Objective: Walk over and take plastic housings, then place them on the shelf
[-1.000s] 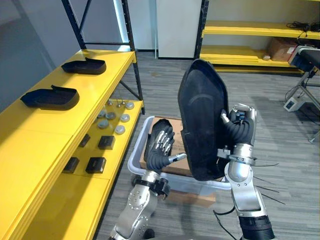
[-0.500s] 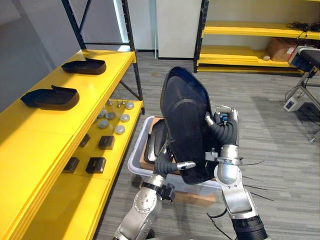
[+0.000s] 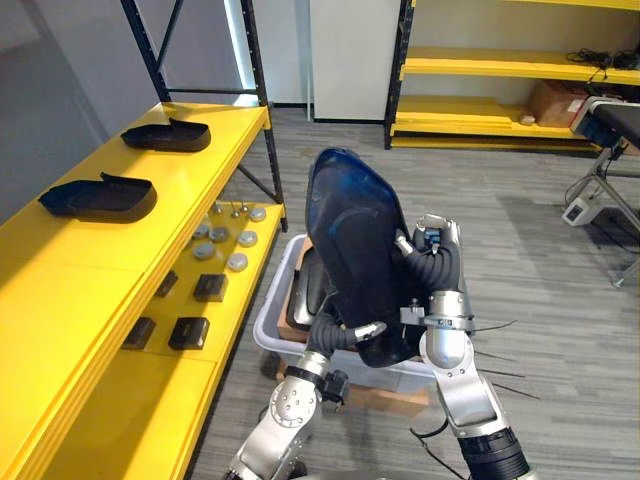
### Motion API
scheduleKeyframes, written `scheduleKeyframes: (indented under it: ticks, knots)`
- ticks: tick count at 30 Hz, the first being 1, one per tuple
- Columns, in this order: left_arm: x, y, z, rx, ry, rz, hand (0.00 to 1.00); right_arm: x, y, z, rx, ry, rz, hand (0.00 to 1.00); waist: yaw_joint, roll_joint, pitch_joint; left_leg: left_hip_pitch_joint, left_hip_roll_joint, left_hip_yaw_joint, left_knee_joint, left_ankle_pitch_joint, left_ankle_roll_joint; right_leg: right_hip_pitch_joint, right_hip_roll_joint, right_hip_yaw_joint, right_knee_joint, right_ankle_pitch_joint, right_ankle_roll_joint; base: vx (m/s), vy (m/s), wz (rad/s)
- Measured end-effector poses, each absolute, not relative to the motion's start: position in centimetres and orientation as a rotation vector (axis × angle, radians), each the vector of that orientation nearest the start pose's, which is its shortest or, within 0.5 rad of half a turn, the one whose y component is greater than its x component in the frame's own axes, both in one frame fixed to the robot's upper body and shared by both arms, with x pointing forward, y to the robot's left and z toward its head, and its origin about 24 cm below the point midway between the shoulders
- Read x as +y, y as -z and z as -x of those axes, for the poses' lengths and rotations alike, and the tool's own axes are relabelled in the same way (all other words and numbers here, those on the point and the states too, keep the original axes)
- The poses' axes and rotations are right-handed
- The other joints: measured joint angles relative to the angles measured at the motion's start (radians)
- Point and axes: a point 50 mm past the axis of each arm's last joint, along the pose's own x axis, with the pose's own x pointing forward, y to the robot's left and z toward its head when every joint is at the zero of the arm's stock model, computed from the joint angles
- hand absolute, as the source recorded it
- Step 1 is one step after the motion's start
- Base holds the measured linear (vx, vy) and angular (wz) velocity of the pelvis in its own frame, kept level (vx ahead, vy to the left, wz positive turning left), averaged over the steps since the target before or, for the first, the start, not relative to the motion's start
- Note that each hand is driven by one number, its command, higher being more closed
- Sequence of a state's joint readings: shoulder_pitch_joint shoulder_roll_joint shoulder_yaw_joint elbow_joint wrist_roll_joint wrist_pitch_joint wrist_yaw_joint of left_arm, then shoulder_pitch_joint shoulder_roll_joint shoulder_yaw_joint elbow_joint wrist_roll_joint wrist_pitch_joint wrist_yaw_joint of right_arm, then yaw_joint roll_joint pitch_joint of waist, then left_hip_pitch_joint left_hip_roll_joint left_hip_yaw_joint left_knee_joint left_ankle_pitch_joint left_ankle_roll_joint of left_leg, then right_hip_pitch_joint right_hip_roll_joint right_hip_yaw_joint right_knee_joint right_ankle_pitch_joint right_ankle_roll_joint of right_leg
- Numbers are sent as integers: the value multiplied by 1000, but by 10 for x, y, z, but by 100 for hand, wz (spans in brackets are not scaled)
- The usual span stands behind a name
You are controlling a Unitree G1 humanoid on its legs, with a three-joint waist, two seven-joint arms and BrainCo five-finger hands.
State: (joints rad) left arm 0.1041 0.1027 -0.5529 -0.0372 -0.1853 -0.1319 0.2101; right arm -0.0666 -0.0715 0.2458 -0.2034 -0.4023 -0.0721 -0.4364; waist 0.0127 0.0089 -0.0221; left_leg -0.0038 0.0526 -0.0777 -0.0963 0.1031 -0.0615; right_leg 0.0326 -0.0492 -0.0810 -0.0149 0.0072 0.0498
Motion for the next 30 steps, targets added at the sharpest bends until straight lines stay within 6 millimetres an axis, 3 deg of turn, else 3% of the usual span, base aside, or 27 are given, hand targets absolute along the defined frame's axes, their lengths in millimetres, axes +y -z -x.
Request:
scheduleKeyframes:
  ticks: [12,17,22,27,30]
  knots:
    - [73,-19,-214,68,216,67,100,-109,-111,-252,-384,-40,-24,0,0,-3,-3,1,0,0,0,0,0,0,0,0,1,1,0,0,0,0]
    - [81,-21,-217,53,190,44,100,-122,-138,-245,-510,-57,-140,0,1,-3,-3,1,0,1,0,0,0,0,0,1,1,1,0,0,0,0]
    - [93,-21,-221,49,130,48,100,-167,-173,-230,-723,114,-181,0,-1,-3,-3,1,0,3,-1,0,0,-1,0,2,1,0,1,0,0,0]
    - [107,-17,-216,72,53,65,100,-230,-182,-212,-812,422,-146,0,-7,-4,-3,0,-1,3,-2,-1,1,-1,-1,2,1,-1,2,0,0,0]
    - [119,-19,-211,63,-3,80,100,-270,-175,-193,-808,633,-104,0,-24,-4,-2,-2,-2,3,-2,-2,2,-1,-1,0,1,-4,5,0,0,4]
